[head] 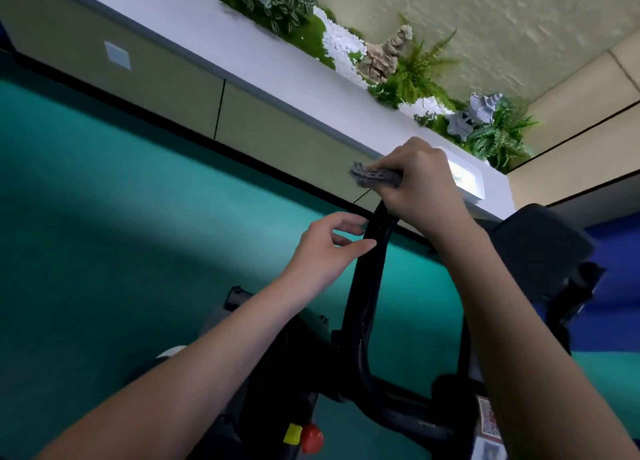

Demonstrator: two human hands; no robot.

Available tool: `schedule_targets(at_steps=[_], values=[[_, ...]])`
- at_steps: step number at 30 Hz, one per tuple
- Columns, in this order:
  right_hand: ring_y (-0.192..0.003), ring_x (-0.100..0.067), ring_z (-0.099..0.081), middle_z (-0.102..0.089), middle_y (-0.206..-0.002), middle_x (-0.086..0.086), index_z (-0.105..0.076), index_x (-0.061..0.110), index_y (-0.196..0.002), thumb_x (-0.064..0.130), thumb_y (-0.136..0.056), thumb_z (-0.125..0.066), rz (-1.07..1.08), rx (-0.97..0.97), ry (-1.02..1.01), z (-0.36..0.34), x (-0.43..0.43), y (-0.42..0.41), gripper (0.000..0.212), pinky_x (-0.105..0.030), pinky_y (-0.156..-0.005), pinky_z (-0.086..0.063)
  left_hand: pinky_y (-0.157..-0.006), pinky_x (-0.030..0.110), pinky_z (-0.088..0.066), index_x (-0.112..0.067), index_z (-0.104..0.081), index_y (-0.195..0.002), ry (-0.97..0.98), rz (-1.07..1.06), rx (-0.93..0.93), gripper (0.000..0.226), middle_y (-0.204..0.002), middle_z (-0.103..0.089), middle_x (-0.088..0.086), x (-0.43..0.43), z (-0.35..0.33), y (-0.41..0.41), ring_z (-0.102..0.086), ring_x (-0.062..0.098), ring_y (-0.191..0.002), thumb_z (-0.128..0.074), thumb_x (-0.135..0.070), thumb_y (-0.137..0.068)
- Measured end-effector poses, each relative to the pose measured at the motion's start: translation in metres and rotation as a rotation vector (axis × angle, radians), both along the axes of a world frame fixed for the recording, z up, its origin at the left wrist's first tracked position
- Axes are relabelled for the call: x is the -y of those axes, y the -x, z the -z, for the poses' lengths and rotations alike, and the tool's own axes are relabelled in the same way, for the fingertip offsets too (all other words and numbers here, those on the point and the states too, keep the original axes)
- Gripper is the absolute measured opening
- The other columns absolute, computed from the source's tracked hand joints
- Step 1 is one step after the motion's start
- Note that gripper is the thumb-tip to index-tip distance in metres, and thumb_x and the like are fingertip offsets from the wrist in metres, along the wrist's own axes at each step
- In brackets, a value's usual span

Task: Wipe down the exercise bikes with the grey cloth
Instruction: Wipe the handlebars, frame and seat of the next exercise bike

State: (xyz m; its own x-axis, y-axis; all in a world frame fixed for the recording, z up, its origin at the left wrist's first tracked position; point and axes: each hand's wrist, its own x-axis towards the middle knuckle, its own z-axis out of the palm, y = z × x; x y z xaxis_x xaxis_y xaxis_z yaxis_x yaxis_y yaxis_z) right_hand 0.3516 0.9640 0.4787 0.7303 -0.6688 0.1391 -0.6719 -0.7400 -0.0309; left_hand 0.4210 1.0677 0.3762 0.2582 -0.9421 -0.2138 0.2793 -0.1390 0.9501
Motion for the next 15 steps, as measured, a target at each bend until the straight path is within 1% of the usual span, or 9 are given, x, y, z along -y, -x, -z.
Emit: schedule_targets(at_steps=[2, 4, 7, 10, 12, 13, 15], values=[[-0.087, -0.031, -0.052, -0.065, -0.076, -0.017, -0.076, 0.011, -0.091, 0.008, -0.077, -0.066, -0.015, -0.083, 0.011, 0.004, 0.000, 0.001, 0.018, -0.041, -0.071, -0.043, -0.067, 0.016, -0.044, -0.027, -0.065, -0.096, 0.006, -0.013, -0.015, 0.023, -0.094, -0.065, -0.007, -0.001, 0.000, 0.001, -0.057, 0.007, -0.070, -0.074, -0.018, -0.078], [-0.084, -0.033, -0.053, -0.064, -0.073, -0.017, -0.077, 0.013, -0.089, 0.007, -0.075, -0.066, -0.039, -0.137, 0.035, 0.004, -0.002, 0.002, 0.019, -0.040, -0.075, -0.041, -0.069, 0.018, -0.044, -0.027, -0.065, -0.096, 0.004, -0.014, -0.030, 0.022, -0.092, -0.065, -0.008, -0.003, 0.000, 0.002, -0.055, 0.006, -0.067, -0.074, -0.018, -0.078], [-0.081, -0.033, -0.056, -0.066, -0.069, -0.015, -0.077, 0.012, -0.090, 0.003, -0.071, -0.068, -0.076, -0.136, 0.036, 0.003, -0.006, 0.006, 0.022, -0.037, -0.074, -0.040, -0.073, 0.021, -0.045, -0.027, -0.064, -0.096, -0.006, 0.003, -0.038, 0.022, -0.094, -0.065, -0.007, -0.006, 0.001, 0.004, -0.055, 0.006, -0.067, -0.074, -0.017, -0.078], [-0.077, -0.032, -0.055, -0.062, -0.071, -0.017, -0.077, 0.009, -0.090, 0.002, -0.071, -0.068, -0.077, -0.141, 0.001, 0.008, -0.013, 0.010, 0.022, -0.038, -0.071, -0.042, -0.077, 0.025, -0.047, -0.021, -0.065, -0.100, -0.024, 0.011, -0.054, 0.024, -0.096, -0.064, -0.004, -0.010, 0.003, 0.007, -0.056, 0.008, -0.069, -0.074, -0.014, -0.078], [-0.077, -0.032, -0.055, -0.061, -0.073, -0.017, -0.076, 0.007, -0.088, 0.002, -0.072, -0.067, -0.083, -0.119, -0.033, 0.014, -0.022, 0.012, 0.019, -0.041, -0.070, -0.044, -0.081, 0.029, -0.049, -0.016, -0.065, -0.104, -0.041, 0.018, -0.061, 0.028, -0.095, -0.064, -0.004, -0.014, 0.005, 0.008, -0.057, 0.009, -0.070, -0.074, -0.013, -0.078], [-0.076, -0.031, -0.056, -0.061, -0.071, -0.013, -0.076, 0.007, -0.087, 0.001, -0.072, -0.067, -0.093, -0.083, -0.056, 0.018, -0.028, 0.014, 0.019, -0.040, -0.069, -0.045, -0.082, 0.030, -0.049, -0.015, -0.065, -0.105, -0.048, 0.021, -0.063, 0.028, -0.094, -0.064, -0.005, -0.016, 0.005, 0.007, -0.057, 0.009, -0.071, -0.074, -0.013, -0.078], [-0.074, -0.028, -0.056, -0.058, -0.067, -0.001, -0.077, 0.009, -0.087, -0.001, -0.073, -0.069, -0.091, 0.027, -0.111, 0.027, -0.041, 0.020, 0.019, -0.032, -0.066, -0.044, -0.083, 0.033, -0.050, -0.012, -0.065, -0.104, -0.058, 0.027, -0.059, 0.028, -0.094, -0.064, -0.004, -0.020, 0.006, 0.006, -0.057, 0.011, -0.073, -0.073, -0.011, -0.078]])
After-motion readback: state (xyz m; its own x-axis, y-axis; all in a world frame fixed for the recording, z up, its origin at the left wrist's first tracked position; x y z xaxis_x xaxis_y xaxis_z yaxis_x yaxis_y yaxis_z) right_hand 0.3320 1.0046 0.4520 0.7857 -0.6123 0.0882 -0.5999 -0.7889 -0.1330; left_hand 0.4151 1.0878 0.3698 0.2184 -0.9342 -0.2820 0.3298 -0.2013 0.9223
